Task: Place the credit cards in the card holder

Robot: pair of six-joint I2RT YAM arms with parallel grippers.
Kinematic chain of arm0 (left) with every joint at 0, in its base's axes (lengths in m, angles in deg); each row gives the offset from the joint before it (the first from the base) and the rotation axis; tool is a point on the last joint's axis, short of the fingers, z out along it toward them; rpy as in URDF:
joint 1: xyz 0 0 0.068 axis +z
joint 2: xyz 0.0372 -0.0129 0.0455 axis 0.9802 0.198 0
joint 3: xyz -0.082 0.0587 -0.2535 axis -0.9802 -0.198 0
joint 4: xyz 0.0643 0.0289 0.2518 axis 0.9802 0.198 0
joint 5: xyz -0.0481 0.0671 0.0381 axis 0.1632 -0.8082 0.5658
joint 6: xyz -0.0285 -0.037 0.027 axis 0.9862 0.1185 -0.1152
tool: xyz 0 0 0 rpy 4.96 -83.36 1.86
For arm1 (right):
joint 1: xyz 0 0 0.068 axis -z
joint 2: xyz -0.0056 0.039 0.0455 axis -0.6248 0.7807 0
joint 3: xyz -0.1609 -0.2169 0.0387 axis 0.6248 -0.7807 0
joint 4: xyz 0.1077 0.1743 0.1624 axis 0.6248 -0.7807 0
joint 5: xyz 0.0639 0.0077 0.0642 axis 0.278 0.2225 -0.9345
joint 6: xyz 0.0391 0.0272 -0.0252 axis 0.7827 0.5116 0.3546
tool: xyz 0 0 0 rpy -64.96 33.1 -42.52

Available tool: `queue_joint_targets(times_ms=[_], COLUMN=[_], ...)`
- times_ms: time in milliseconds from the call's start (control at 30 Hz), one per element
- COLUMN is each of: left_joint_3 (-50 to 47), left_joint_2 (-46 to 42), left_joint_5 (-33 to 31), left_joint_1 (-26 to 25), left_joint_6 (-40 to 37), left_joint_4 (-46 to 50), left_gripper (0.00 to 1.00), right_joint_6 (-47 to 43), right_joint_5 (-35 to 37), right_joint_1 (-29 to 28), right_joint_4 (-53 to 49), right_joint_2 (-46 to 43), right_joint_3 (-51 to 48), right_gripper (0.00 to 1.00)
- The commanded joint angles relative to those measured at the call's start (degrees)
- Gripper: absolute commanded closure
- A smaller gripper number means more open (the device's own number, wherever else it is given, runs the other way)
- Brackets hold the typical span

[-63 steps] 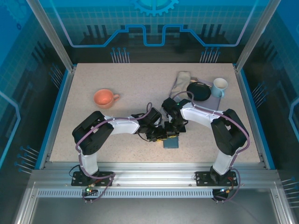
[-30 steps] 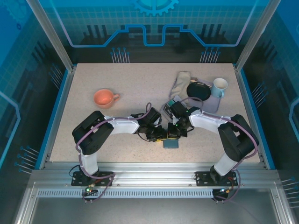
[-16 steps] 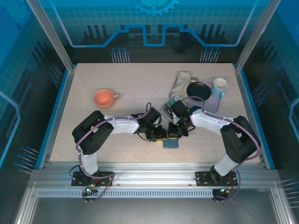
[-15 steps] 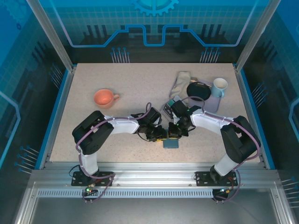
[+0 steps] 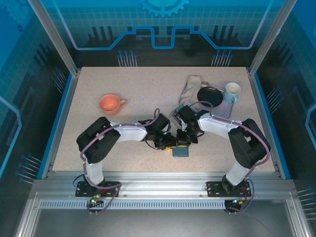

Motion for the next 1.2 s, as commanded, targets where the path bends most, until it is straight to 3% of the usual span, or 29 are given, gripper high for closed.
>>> queue_joint_targets(times_ms=[0, 300, 900, 1167], left_joint_3=[-0.6, -0.6, -0.3, -0.2], left_joint_2=[3.4, 3.4, 3.7, 3.6], left_joint_5=[-2.2, -2.2, -2.1, -2.1], left_joint_1=[-0.1, 0.0, 0.0, 0.0], left_joint_6=[-0.8, -0.8, -0.8, -0.9], left_joint_4=[1.8, 1.7, 1.9, 2.1], left_gripper=[0.75, 0.75, 0.75, 0.76], right_joint_6=[0.9, 0.2, -0.4, 0.1], right_joint_5=[4.5, 4.8, 2.6, 4.5], right_joint_1=[-0.6, -1.0, -2.1, -2.4], right_joint_4=[0.4, -4.4, -2.6, -3.7], right_joint_2=[2.2, -4.9, 2.8, 0.7], right_joint_3=[0.7, 1.9, 3.1, 3.2], right_gripper=[1.00, 1.00, 1.00, 1.00])
